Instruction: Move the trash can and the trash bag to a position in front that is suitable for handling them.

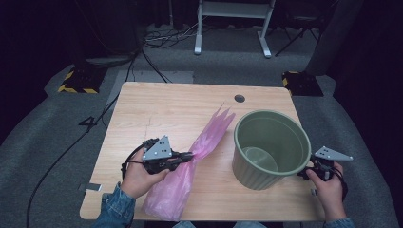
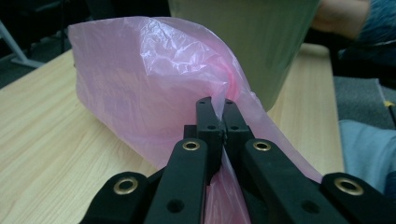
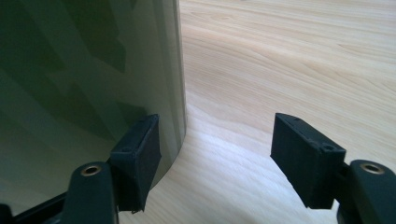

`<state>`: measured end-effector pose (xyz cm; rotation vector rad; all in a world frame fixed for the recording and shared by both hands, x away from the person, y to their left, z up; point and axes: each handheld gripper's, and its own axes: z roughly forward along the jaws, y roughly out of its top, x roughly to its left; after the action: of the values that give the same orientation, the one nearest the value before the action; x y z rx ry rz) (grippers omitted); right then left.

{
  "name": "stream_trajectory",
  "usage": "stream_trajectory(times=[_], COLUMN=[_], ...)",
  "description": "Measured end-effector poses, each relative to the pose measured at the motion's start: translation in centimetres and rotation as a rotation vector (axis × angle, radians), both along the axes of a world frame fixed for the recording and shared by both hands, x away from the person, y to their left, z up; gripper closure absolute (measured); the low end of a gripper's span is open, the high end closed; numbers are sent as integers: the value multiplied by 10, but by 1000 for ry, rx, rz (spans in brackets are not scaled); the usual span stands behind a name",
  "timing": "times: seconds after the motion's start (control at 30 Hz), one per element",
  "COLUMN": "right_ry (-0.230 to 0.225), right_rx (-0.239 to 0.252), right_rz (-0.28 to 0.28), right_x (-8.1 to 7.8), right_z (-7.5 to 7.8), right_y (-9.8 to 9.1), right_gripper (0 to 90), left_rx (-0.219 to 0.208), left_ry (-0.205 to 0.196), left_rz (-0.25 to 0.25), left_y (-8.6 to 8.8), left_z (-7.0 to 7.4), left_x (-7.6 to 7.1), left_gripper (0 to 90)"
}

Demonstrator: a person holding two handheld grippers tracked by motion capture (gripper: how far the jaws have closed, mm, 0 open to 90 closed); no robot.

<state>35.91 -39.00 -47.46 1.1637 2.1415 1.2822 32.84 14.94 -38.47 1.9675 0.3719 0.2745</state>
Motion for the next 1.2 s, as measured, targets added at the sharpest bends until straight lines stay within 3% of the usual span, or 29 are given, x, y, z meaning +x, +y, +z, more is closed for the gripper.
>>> stream_trajectory(times=[0.27,0.37,0.6,0.9,1.0,1.2], right_ry=[-28,-25,-42,-48,-54,-38], right_rx=[39,83,58,62,81,89], right_rz=[-4,25,53,88,102,132], right_x=[11,17,22,28,29,28], right_z=[13,15,25,37,43,40], right_y=[5,7,14,29,34,47], right_gripper=[327,327,325,325,325,321], left_rx=[9,7,8,-27,-56,-112], left_ry=[-37,-56,-76,-89,-106,-120], left_rz=[6,-7,2,-9,-20,-49], left_y=[17,23,33,43,44,45], left_z=[19,30,42,66,74,86], left_x=[-6,-9,-14,-9,-8,-5], left_gripper=[895,894,894,895,894,895])
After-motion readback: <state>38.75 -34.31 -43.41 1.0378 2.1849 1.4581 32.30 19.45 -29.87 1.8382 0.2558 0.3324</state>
